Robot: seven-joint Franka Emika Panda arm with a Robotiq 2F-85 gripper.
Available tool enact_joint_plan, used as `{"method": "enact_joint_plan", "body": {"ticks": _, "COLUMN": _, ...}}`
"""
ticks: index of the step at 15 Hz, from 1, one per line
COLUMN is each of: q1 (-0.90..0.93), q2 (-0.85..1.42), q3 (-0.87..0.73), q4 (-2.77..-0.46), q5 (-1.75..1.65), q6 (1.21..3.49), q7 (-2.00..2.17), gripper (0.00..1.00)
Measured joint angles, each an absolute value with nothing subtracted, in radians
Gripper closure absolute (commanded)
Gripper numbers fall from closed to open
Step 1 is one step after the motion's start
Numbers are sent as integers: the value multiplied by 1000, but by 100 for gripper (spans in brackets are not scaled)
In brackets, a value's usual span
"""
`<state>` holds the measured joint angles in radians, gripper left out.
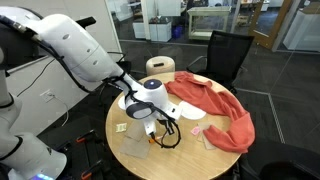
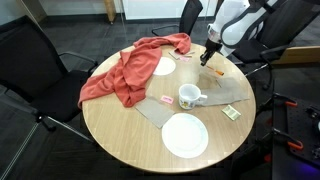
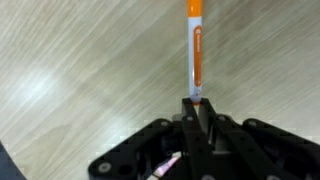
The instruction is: Put the orange thing in the mug
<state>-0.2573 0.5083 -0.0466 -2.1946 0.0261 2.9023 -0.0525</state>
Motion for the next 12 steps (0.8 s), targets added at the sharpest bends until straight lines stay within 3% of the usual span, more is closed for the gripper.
{"method": "enact_joint_plan", "body": {"ticks": 12, "q1": 153, "q2": 267, "q3": -436, "q4": -2191, "q5": -242, "q6": 2760, "q7": 639, "gripper": 97}}
